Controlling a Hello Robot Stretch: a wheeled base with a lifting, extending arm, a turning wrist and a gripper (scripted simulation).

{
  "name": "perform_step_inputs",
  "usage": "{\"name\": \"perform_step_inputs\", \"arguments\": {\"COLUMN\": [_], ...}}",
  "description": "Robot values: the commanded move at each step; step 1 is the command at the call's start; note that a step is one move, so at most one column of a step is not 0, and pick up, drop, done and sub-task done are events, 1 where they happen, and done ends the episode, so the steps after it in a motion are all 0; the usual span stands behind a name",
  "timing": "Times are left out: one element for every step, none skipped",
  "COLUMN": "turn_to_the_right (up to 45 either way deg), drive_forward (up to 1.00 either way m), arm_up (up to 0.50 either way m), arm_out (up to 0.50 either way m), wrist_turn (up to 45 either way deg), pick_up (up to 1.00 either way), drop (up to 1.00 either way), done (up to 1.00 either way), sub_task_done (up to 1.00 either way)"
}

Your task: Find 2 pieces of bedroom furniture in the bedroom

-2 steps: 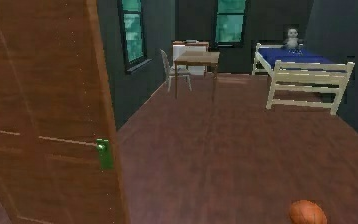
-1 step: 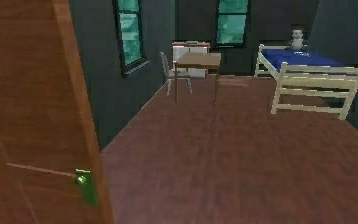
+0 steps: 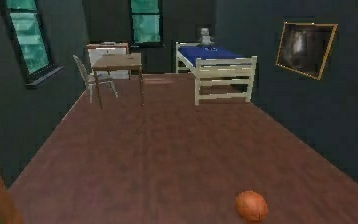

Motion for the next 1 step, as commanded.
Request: {"name": "perform_step_inputs", "arguments": {"turn_to_the_right": [0.0], "drive_forward": [0.25], "arm_up": [0.00], "arm_out": [0.00], "wrist_turn": [0.0], "pick_up": [0.00], "drop": [0.00], "done": [0.00], "sub_task_done": [0.00]}}
